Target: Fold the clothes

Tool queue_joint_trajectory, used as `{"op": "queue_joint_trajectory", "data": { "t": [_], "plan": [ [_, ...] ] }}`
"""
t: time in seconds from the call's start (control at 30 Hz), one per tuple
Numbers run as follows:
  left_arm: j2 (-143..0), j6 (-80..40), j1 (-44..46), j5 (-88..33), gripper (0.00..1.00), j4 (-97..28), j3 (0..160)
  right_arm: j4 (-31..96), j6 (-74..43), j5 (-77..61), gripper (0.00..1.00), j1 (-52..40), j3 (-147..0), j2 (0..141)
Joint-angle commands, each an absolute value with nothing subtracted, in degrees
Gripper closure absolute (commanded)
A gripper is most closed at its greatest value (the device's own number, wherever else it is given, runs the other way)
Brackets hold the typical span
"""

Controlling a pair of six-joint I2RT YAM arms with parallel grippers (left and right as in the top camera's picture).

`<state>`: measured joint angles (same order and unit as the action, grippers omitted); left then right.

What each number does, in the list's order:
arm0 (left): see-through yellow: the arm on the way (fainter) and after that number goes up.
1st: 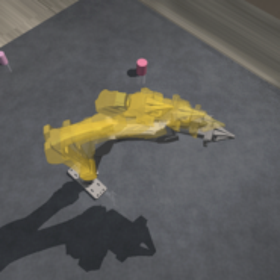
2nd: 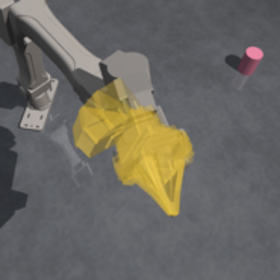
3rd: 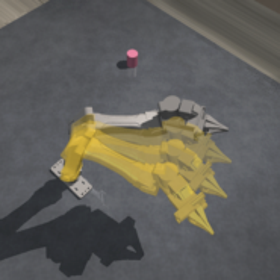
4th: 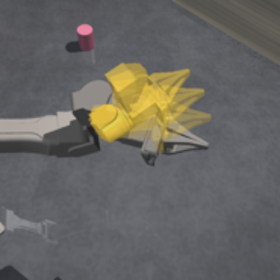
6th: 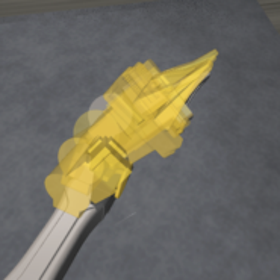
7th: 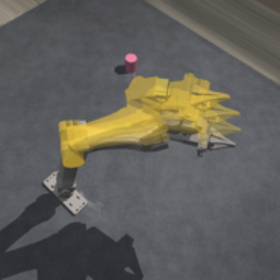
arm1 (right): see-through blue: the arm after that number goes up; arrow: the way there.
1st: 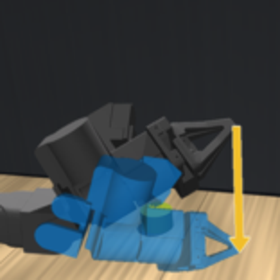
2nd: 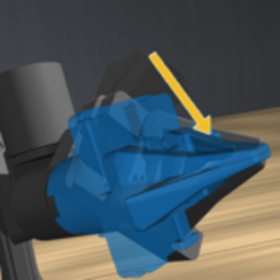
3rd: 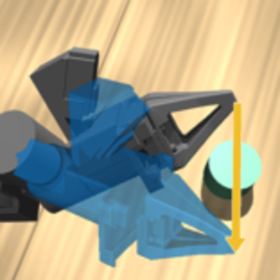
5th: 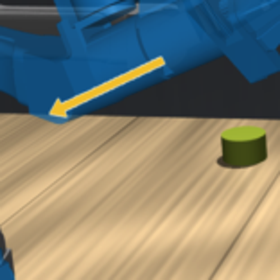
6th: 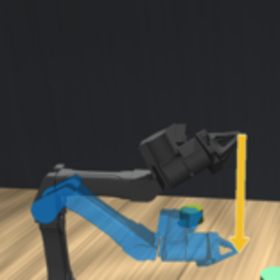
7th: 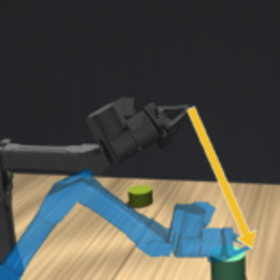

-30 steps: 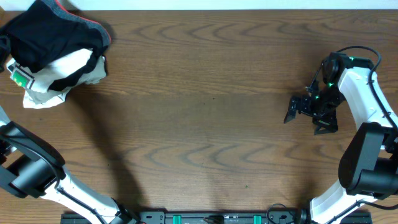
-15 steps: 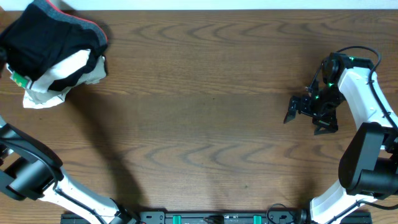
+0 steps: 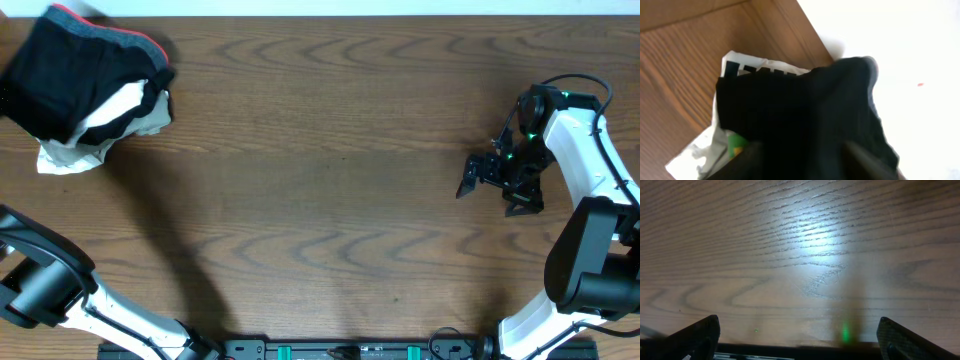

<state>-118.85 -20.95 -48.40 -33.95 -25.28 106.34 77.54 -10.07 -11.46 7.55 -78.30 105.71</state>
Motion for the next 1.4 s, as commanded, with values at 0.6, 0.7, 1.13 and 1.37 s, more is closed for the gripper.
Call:
{"op": "queue_joint_trajectory", "data": {
  "t": [0.6, 0.7, 1.13, 1.37],
  "plan": [
    [-119.2, -20.6, -41.8, -29.8, 0.51, -18.3, 107.7, 76.9, -10.7, -10.9, 0.02, 6.0, -78.2, 105.8],
    [-119.6, -20.6, -38.1, -15.4, 0.51, -17.0, 107.7, 77.0, -10.6, -10.9, 0.02, 5.4, -78.2, 105.8],
    [-127.5, -16.1, -29.0, 4.1, 0.42, -5.5, 107.1, 76.1, -10.7, -10.9, 0.02, 4.3, -78.2, 105.8],
    [-135.2, -14.6, -29.2, 4.1, 0.41, -7.4, 107.1, 75.2, -10.7, -10.9, 0.02, 4.3, -78.2, 105.8]
  ]
}}
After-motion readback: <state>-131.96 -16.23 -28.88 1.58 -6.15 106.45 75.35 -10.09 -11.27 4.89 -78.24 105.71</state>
